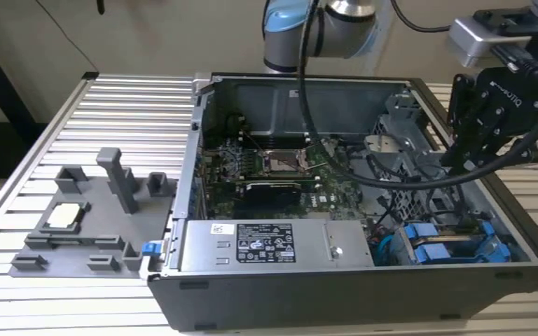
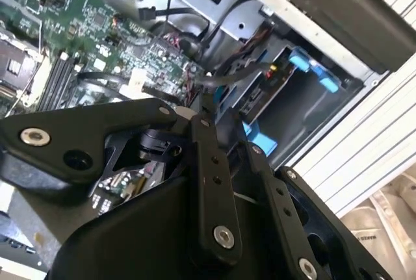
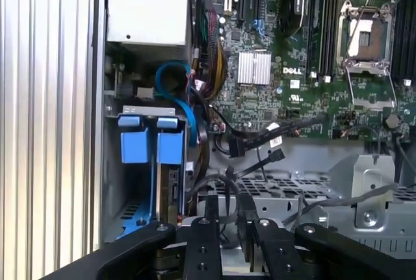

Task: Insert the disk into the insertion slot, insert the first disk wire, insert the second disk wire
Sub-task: 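Insert the second disk wire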

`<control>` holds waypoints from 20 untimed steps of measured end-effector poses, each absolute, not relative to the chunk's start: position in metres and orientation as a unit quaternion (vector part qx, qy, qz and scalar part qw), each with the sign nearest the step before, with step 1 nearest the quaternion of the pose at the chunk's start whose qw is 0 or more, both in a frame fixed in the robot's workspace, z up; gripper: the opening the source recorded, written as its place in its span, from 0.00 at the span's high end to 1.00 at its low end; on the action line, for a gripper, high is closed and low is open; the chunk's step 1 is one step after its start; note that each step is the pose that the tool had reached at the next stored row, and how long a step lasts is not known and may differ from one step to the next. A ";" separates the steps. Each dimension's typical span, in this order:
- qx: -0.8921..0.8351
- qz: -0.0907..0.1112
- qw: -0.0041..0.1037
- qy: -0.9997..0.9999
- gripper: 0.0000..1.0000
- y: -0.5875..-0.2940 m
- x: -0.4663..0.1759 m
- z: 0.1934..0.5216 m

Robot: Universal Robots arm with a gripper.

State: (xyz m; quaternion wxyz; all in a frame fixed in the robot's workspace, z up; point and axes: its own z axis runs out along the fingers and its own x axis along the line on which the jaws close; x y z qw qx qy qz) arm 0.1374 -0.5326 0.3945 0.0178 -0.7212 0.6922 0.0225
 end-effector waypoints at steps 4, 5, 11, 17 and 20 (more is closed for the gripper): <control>-0.721 0.022 0.018 0.692 0.73 -0.532 0.119 0.394; -0.721 0.022 0.018 0.692 0.73 -0.532 0.115 0.394; -0.721 0.021 0.019 0.692 0.73 -0.532 0.088 0.393; -0.723 0.005 0.018 0.690 0.73 -0.531 0.080 0.392; -0.725 -0.010 0.022 0.688 0.73 -0.529 0.078 0.391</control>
